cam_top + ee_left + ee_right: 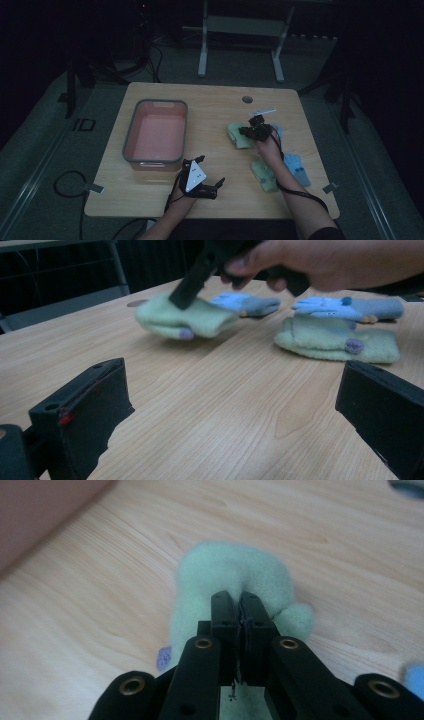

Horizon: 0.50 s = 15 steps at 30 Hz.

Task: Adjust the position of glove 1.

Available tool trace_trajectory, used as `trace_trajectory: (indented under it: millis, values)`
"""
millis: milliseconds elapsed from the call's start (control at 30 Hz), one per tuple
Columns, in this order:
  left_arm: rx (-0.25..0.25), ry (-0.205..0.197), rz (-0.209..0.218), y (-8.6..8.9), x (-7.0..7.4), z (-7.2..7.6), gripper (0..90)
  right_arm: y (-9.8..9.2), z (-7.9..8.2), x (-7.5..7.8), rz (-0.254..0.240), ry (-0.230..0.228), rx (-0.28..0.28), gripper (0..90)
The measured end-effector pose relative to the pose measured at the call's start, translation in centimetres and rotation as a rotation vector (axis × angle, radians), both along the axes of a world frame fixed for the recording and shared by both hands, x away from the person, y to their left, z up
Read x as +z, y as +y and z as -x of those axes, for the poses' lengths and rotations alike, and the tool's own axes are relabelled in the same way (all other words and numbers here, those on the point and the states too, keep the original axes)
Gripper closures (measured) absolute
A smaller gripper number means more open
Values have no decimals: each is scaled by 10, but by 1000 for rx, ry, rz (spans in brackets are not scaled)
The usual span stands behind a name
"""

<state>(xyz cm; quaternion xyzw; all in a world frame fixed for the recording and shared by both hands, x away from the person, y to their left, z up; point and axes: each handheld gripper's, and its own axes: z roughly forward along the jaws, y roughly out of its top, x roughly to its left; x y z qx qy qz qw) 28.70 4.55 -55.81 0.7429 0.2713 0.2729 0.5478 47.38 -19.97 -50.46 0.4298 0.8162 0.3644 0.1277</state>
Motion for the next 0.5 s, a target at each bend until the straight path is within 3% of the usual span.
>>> trace_trajectory:
  millis: [300,500]
  values:
    - [2,4,1,0,0,0,6,17,43,41,-14,-83,-64,871]
    - [1,2,-1,0,0,0,6,25,74,56,-35,-83,-94,871]
